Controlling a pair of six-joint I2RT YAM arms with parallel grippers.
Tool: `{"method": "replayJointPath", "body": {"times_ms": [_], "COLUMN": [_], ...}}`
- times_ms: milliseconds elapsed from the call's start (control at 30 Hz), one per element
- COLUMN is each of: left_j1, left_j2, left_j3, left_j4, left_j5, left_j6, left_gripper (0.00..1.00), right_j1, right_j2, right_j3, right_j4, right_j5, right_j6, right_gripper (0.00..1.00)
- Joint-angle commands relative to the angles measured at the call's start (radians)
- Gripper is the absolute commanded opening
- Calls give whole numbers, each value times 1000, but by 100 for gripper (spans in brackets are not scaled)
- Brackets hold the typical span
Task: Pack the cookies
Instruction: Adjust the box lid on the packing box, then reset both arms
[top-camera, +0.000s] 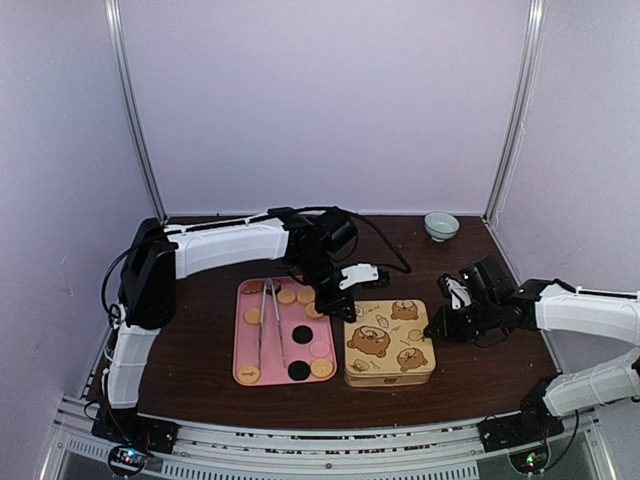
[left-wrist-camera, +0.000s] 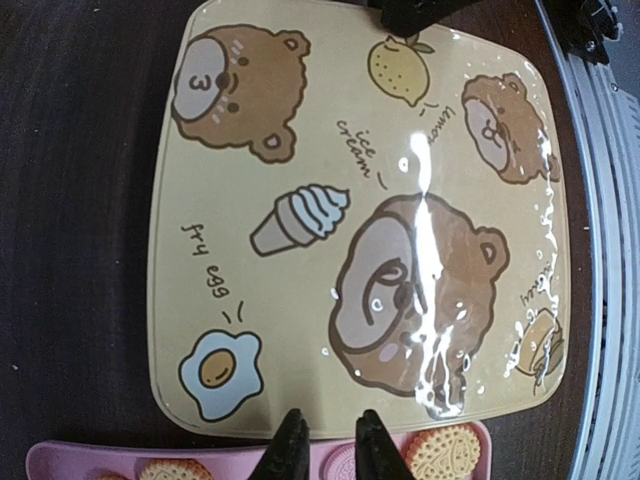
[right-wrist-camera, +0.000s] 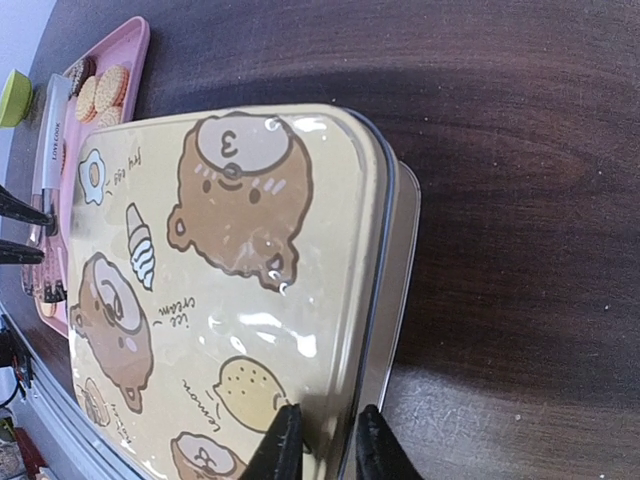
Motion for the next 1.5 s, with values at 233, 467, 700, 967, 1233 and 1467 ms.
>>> {"method": "replayJointPath", "body": {"times_ms": [233, 467, 700, 967, 1233, 1467], "left_j1": [76, 241, 602, 903, 933, 943], "left_j2": [-136, -319, -623, -825, -953, -858], "left_j3": [-52, -194, -537, -1027, -1466, -1612], "left_j4": [-73, -94, 159, 773, 1459, 1846], "left_j5": [41, -71, -208, -273, -430, -451], "left_j6": [3, -31, -109, -208, -300, -311], "left_gripper": [27, 68, 98, 98, 98, 98], "right_j1": [-1, -2, -32, -58, -104, -202], "right_j2": [-108, -118, -223, -231, -236, -183], "right_j3": [123, 246, 257, 76, -259, -391], "right_j4": [-245, -202, -116, 209, 872, 1171], "right_j5": [162, 211, 542, 1030, 1190, 1096], "right_j6": [1, -14, -57, -305, -540, -536], "right_gripper": [41, 92, 100, 100, 100, 100]}}
